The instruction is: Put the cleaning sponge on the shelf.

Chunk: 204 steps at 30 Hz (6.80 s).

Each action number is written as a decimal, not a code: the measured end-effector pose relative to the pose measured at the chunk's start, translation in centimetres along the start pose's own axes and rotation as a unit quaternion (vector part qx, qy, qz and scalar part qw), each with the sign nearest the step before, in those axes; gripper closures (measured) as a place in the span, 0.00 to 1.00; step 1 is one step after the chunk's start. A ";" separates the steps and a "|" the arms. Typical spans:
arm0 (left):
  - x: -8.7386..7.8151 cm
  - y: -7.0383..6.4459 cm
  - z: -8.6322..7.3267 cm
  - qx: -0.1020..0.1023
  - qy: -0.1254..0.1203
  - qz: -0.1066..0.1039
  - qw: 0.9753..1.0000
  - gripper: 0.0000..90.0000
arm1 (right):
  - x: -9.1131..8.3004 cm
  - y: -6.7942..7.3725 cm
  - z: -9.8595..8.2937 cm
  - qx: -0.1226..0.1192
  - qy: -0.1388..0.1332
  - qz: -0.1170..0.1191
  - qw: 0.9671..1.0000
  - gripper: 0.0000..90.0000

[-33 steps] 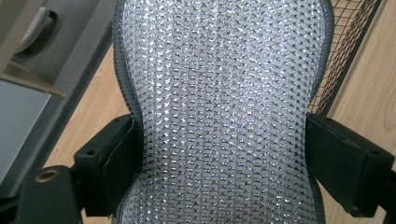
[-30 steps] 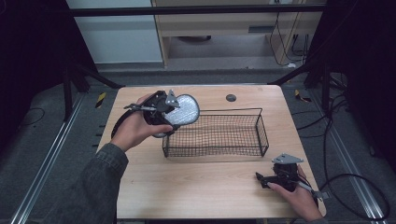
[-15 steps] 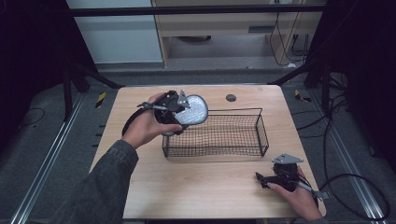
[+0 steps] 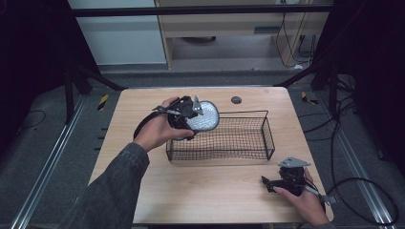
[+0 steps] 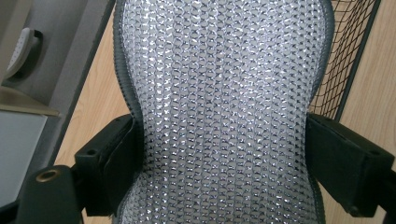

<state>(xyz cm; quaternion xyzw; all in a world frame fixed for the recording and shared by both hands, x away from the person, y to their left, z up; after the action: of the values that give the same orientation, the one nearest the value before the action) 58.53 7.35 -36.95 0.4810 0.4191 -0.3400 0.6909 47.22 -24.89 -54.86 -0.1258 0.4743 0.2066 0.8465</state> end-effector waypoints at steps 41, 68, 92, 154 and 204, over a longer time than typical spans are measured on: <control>4.7 -1.1 0.2 0.020 0.029 -0.002 0.999 0.16 | 0.0 0.0 0.1 0.006 0.001 0.004 1.000 0.00; 6.3 -1.9 0.9 0.004 0.019 -0.040 0.999 0.08 | 0.0 0.0 0.1 0.006 0.001 0.003 1.000 0.00; 3.8 -1.9 0.1 -0.025 -0.034 -0.045 0.998 0.07 | 0.0 0.0 0.1 0.008 0.001 0.004 1.000 0.00; -0.2 -2.0 -14.3 -0.240 -0.126 -0.013 0.963 0.04 | 0.0 0.1 0.1 0.012 0.000 0.004 1.000 0.00; 11.0 -2.4 -26.8 -0.369 -0.020 -0.035 0.929 0.04 | 0.0 0.0 0.1 0.011 0.000 0.002 1.000 0.00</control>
<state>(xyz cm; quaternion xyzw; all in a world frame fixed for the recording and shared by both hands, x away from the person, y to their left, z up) 54.29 31.33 -52.84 0.1707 0.5178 -0.1950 0.8153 47.24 -24.83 -54.83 -0.1153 0.4767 0.2026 0.8476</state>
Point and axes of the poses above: each handheld gripper's, and its own axes: x roughly forward along the jaws, z roughly out of its top, y roughly to its left, the point moved 5 cm from there along x, roughly forward along the jaws, and after that the axes turned 15 degrees about y, right-handed, at the moved point
